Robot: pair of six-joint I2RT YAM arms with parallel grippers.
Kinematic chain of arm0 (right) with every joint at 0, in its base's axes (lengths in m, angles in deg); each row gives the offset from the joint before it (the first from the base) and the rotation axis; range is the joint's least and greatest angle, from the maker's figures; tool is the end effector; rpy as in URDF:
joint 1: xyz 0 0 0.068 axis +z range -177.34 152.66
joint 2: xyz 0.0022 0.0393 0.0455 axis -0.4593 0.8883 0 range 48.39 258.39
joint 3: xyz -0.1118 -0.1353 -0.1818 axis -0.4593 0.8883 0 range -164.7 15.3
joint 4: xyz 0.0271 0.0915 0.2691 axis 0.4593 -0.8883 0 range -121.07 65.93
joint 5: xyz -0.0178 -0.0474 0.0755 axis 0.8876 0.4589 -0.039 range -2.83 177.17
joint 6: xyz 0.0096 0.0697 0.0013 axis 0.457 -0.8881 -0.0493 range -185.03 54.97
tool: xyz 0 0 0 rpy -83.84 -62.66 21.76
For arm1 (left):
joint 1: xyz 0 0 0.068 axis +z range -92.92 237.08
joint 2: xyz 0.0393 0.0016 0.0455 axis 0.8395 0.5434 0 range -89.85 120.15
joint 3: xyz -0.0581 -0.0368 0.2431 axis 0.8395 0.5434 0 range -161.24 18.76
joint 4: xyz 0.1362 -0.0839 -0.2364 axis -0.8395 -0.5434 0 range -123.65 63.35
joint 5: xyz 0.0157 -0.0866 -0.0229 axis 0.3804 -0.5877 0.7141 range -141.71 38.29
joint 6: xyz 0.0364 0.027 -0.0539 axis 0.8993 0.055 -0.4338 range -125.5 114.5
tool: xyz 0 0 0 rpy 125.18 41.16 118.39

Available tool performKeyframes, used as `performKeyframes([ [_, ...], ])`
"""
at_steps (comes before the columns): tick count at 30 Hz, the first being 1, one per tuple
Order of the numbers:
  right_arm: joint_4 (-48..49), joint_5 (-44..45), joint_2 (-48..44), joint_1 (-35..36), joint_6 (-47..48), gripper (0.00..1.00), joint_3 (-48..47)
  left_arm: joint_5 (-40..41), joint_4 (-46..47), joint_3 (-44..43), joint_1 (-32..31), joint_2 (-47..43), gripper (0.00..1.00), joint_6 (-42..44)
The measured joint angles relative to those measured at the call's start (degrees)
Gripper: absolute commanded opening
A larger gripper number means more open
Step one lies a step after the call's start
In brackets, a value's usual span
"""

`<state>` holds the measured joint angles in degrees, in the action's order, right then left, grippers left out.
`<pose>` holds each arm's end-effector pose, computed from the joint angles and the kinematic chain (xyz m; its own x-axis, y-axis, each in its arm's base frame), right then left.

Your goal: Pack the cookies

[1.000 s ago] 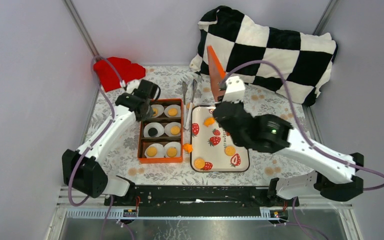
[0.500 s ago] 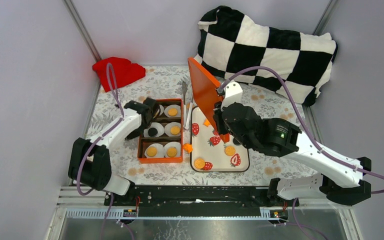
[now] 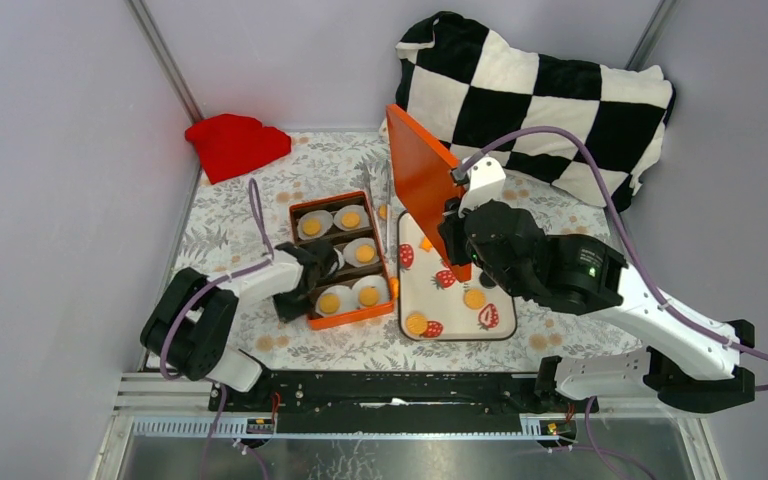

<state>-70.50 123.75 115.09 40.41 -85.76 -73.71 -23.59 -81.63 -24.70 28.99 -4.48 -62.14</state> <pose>0.1307 0.2286 0.4460 -0.3348 -0.0679 -0.9399 -0.4477 0.8891 0.0953 0.2128 -0.0829 0.0959 -0.8701 -0.3706 -0.3249 -0.4757 0.8037 0.3574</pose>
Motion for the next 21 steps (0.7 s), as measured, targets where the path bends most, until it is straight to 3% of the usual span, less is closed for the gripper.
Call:
performKeyframes([
  [7, -0.8, 1.9, -0.5, 0.0, 0.2, 0.00, -2.4, -12.0, 7.0, 1.0, -12.9, -1.5, 0.00, -3.6],
  [12, -1.7, 2.8, -0.6, 0.0, 0.1, 0.00, -2.4, -18.0, 14.4, -6.9, -19.2, 5.7, 0.00, -5.0],
  [21, -2.2, 5.4, -5.0, 0.0, -0.7, 0.00, -1.0, -25.2, 31.6, -22.7, -20.8, 21.9, 0.00, -1.2],
])
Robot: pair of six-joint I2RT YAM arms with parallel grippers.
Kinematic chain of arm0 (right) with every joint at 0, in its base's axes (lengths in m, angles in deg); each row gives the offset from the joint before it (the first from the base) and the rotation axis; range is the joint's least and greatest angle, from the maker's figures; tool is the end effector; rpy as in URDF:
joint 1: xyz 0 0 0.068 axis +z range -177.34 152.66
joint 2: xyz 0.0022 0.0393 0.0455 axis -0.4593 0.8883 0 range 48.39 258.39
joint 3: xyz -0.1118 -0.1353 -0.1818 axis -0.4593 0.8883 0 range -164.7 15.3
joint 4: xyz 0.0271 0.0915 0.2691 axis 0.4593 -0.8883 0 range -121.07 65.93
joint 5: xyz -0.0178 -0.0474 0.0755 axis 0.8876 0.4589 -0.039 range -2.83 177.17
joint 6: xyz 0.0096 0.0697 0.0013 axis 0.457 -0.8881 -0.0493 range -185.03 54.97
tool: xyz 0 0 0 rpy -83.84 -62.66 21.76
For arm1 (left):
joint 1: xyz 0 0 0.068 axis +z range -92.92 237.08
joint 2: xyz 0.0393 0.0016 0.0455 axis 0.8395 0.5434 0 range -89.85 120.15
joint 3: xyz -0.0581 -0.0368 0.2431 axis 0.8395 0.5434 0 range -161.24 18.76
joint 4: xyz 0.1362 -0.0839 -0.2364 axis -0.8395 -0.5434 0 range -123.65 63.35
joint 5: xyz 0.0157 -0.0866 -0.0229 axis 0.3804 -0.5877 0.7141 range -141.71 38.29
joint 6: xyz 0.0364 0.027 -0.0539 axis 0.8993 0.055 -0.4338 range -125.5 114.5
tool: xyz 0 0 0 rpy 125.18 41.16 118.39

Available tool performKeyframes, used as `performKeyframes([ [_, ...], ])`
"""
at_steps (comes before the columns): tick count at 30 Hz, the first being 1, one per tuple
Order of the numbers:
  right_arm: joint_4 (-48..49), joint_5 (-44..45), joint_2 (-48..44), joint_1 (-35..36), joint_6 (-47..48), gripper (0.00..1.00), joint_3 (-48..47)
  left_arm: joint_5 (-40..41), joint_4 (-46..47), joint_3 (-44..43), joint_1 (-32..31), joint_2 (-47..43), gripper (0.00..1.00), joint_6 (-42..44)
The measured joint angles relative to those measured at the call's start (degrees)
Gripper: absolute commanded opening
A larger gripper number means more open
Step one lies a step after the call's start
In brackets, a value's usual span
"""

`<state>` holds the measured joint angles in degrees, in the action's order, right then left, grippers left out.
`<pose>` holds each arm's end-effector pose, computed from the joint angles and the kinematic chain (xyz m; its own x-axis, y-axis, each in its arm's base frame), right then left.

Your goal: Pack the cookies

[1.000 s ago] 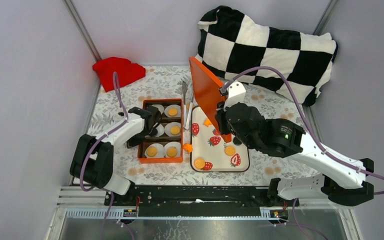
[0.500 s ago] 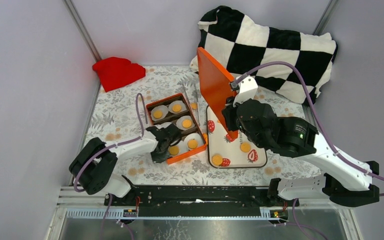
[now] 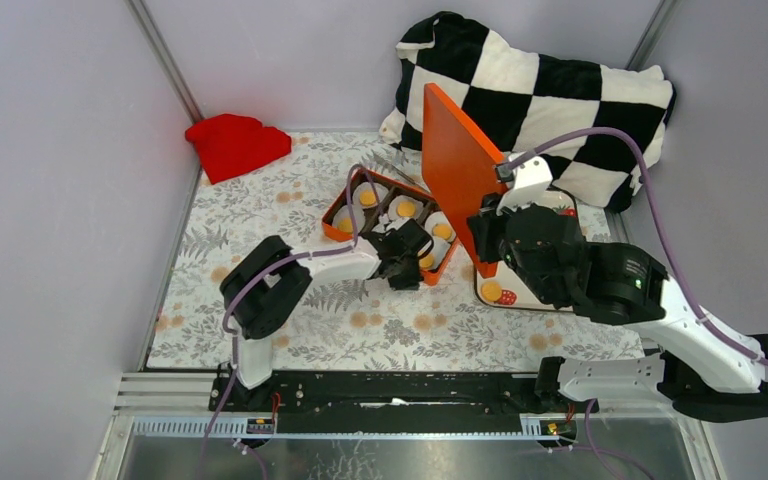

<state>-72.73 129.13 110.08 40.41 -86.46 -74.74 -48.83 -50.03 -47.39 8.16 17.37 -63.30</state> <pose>0.1204 0.1925 0.4684 -0.2869 0.0159 -0.9578 -0.3716 0.9197 0.1266 0.2598 -0.2936 0.0946 -0.9409 -0.2067 -0.2682 -0.1080 0.9339 -0.3409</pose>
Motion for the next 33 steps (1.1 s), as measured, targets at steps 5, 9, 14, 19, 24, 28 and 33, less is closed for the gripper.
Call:
performKeyframes([
  [5, -0.4, 1.9, -2.1, 0.0, -0.4, 0.00, 1.1, -1.2, 3.5, -4.8, -0.4, 3.1, 0.00, 3.5],
  [9, -0.4, 2.2, -1.4, 0.0, -0.4, 0.00, 1.7, 0.4, 0.5, -5.9, -0.8, -2.2, 0.00, 5.2],
  [14, 0.4, 1.7, 0.6, 0.0, 0.0, 0.00, 2.4, 3.3, -4.4, -10.5, 3.7, -10.8, 0.00, 7.3],
  [19, 3.8, 0.1, 2.4, 0.0, 0.9, 0.00, 4.5, 9.6, -4.9, -12.7, 15.7, -9.0, 0.00, 9.8],
  [24, 6.6, -1.1, 2.7, 0.0, 1.7, 0.00, 7.1, 14.6, -7.5, -15.1, 19.3, 0.5, 0.00, 12.1],
  [28, 8.1, -1.1, 2.6, 0.0, 2.1, 0.00, 8.4, 17.7, -10.5, -18.1, 19.3, 5.2, 0.00, 13.3],
  [33, 8.5, -1.0, 1.9, 0.0, 2.1, 0.00, 10.4, 20.4, -11.2, -16.8, 19.2, 4.5, 0.00, 13.4],
])
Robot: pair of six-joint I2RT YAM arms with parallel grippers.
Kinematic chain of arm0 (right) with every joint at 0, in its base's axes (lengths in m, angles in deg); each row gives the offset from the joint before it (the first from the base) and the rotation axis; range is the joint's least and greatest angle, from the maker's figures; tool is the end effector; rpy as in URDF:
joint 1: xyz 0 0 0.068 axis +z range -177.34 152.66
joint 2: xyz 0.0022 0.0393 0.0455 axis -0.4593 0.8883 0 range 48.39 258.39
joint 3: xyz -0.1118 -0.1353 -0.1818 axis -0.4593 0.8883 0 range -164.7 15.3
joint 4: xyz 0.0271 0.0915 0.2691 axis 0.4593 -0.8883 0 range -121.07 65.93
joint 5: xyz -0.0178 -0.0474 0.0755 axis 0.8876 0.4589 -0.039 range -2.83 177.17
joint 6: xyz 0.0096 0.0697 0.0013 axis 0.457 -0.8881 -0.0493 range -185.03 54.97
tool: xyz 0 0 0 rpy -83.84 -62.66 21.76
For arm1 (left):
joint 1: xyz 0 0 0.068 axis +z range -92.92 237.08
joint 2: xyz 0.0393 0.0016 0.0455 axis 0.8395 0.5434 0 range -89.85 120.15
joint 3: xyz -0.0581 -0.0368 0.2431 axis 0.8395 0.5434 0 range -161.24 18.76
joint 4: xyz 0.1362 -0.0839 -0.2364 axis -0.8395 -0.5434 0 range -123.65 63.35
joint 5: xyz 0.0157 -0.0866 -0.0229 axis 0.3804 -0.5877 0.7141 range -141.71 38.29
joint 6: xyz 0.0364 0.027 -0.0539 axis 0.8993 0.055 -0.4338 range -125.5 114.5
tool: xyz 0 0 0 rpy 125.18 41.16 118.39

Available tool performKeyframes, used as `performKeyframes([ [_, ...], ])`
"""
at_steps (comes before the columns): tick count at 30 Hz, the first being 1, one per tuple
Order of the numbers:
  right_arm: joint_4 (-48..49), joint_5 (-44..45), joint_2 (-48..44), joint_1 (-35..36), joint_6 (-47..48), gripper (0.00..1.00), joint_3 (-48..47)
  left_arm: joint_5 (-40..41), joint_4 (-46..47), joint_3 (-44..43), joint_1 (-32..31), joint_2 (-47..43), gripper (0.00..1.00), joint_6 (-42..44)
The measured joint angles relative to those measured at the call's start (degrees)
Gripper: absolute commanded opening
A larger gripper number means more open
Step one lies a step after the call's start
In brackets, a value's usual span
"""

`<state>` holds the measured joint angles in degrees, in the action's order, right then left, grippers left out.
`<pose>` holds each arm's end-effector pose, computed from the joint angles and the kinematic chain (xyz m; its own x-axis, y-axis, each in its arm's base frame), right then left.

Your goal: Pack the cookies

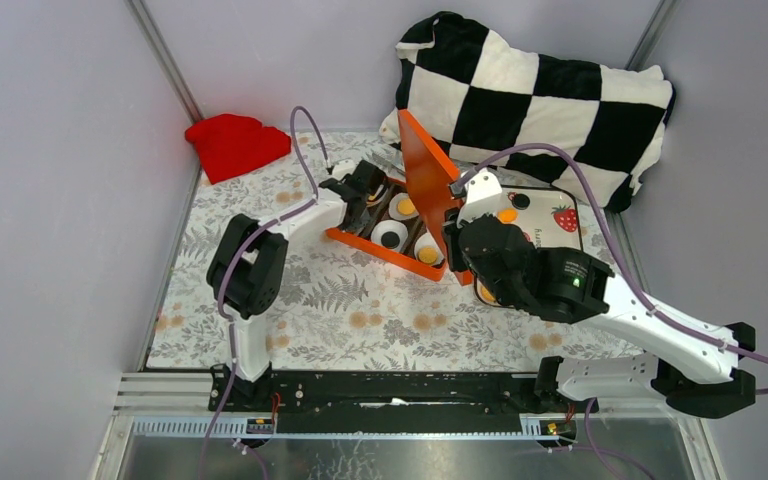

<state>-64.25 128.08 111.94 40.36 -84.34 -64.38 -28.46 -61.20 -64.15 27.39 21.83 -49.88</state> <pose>0.1344 0.2282 0.4162 -0.3020 -0.0780 -0.9501 -0.3946 0.9175 0.0501 0.3872 -0.1946 0.1485 -0.7653 -0.3033 -0.5677 -0.3276 0.9428 -0.0621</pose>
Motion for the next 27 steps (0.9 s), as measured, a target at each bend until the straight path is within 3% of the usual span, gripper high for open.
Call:
performKeyframes([
  [15, 0.4, -0.2, -2.8, -0.4, -0.7, 0.00, 0.9, -1.2, -1.4, 21.7, -5.4, -16.7, 0.00, -4.6],
  [20, 1.1, -5.6, -3.0, -2.6, -1.6, 0.00, 1.4, -0.8, -6.3, 15.8, -5.4, -24.2, 0.00, -5.0],
  [27, 9.2, -27.4, -3.0, -12.0, -7.4, 0.00, 5.5, 2.0, -6.6, 3.4, -5.5, -39.5, 0.06, -3.7],
])
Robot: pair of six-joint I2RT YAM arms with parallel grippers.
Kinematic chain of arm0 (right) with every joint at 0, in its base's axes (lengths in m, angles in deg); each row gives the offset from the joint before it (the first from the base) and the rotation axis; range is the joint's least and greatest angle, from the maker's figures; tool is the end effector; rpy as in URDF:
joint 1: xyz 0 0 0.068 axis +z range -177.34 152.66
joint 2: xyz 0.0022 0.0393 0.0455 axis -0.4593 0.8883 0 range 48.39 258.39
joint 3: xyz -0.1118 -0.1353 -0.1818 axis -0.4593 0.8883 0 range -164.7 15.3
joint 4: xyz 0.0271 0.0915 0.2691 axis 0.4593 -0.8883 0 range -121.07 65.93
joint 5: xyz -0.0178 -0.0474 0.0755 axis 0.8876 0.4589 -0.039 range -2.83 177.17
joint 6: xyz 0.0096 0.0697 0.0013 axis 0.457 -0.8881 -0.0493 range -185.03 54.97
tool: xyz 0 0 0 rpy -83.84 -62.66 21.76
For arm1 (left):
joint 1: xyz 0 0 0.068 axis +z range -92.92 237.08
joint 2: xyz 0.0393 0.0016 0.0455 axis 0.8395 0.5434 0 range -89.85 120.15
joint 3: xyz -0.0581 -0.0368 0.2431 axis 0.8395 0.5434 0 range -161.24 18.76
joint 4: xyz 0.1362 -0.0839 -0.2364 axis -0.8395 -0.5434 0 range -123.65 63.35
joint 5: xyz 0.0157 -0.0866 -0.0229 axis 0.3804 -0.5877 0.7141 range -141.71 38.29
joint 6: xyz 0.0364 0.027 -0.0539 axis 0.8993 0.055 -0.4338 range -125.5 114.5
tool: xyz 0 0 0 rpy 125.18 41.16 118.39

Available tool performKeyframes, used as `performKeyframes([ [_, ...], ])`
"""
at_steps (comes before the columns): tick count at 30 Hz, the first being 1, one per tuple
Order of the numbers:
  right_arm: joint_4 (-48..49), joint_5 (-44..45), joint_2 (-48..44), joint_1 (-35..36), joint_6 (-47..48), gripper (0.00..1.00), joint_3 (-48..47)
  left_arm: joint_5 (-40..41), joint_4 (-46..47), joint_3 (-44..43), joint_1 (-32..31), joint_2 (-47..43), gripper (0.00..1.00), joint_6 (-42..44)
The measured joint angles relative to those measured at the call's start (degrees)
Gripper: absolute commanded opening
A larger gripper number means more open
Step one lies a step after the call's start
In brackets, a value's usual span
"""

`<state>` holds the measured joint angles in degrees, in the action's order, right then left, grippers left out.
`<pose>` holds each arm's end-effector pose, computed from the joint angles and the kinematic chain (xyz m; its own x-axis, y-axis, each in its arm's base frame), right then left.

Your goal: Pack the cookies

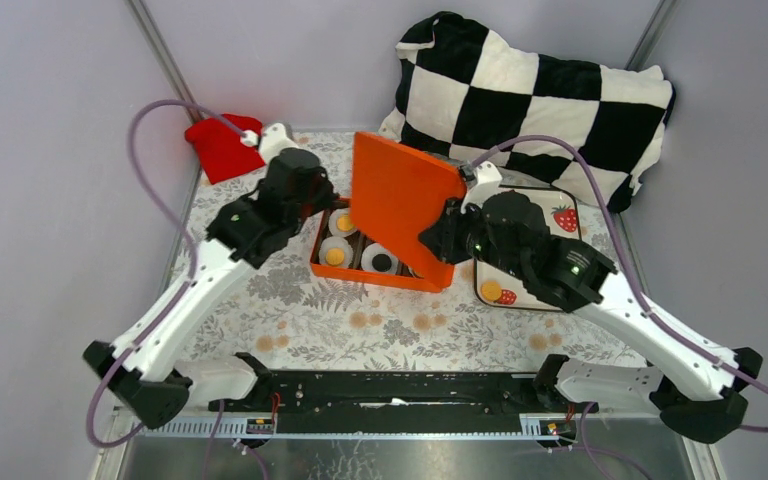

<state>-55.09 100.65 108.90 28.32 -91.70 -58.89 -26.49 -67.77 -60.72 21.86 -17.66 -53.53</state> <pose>0.1651 0.2178 0.4087 -0.4542 0.1088 -0.8842 -0.5299 0.7648 0.3663 0.2682 -0.1594 0.3686 -0.4771 -0.4866 -0.7319 -0.1825 0.8694 -0.4591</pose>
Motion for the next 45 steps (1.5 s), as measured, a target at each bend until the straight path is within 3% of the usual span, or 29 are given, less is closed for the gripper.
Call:
performKeyframes([
  [4, 7.8, -16.7, 1.9, -8.7, -5.6, 0.00, 4.5, 2.6, 0.0, -1.9, 0.0, -3.1, 0.01, 1.4],
  [10, 25.2, -39.3, 10.2, -21.6, -15.5, 0.00, 12.1, 4.2, 0.1, 0.3, 0.2, -0.7, 0.00, 3.7],
  [17, 43.4, -54.0, 22.7, -28.8, -25.3, 0.00, 15.2, 4.6, 1.7, 6.6, 2.3, -0.2, 0.00, 5.7],
  [28, 51.1, -62.6, 40.2, -30.4, -28.9, 0.00, 15.3, 4.4, 5.4, 12.5, 5.1, 3.1, 0.00, 7.7],
  [35, 49.7, -64.6, 40.7, -33.9, -26.8, 0.00, 17.8, 3.8, 6.7, 14.2, 6.1, 4.4, 0.00, 8.2],
  [45, 42.0, -65.6, 40.4, -39.6, -16.7, 0.02, 17.0, -1.2, 12.7, 17.1, 6.1, 9.0, 0.00, 8.3],
])
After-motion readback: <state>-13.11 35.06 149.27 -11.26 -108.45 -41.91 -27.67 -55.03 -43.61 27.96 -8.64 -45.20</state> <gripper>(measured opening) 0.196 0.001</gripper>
